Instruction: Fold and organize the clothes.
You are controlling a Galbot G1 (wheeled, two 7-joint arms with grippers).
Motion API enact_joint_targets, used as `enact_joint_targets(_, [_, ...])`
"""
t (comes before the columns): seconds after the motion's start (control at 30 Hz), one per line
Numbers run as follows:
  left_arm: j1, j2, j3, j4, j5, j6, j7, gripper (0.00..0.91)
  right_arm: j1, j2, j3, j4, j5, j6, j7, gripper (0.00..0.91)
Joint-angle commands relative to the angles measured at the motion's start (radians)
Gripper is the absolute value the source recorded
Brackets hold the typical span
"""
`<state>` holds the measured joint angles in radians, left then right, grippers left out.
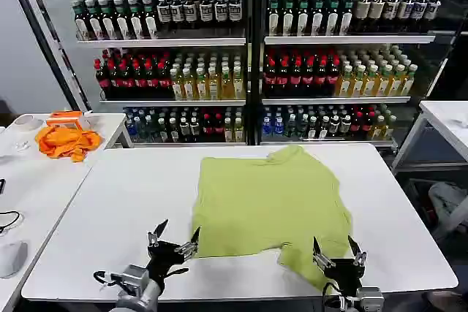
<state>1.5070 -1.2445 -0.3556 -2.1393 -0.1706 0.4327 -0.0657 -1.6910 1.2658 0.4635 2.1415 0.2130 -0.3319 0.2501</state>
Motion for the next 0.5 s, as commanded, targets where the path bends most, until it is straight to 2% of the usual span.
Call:
enact_joint_targets(0.03, [-0.091,-0.003,0.061,0.134,0.112,0.131,0.030,0.907,-0.005,-0.001,0.002,-0.041,-0.003,-0.032,-0.004,0.907])
enact_joint_targets(0.3, [-0.089,-0.006,0.088,0.124,0.104,0.145,0.032,0.907,-0.050,0.025,0.015,-0.001,-0.016,-0.049,0.001,0.907])
enact_joint_targets(0.33, [-0.081,-0.008,0.091,0.116,0.099,0.145,0.033,0.756,-0.063,0.028,0.014,0.008,-0.021,-0.050,0.001,0.907])
enact_joint_targets(0.37, [-0.078,-0.009,0.092,0.114,0.100,0.145,0.033,0.484,-0.073,0.030,0.013,0.014,-0.024,-0.050,0.001,0.907])
enact_joint_targets(0.4, [-0.075,-0.010,0.093,0.112,0.101,0.145,0.034,0.030,-0.084,0.033,0.009,0.018,-0.027,-0.050,0.001,0.453])
enact_joint_targets(0.43, [-0.070,-0.011,0.093,0.112,0.101,0.145,0.033,0.020,-0.090,0.040,0.002,0.020,-0.028,-0.050,0.001,0.191])
enact_joint_targets(0.47, [-0.067,-0.011,0.092,0.113,0.101,0.145,0.034,0.020,-0.091,0.042,0.000,0.019,-0.028,-0.051,0.001,0.000])
enact_joint_targets(0.5, [-0.062,-0.012,0.091,0.114,0.101,0.144,0.033,0.020,-0.091,0.048,-0.006,0.019,-0.025,-0.053,-0.001,0.000])
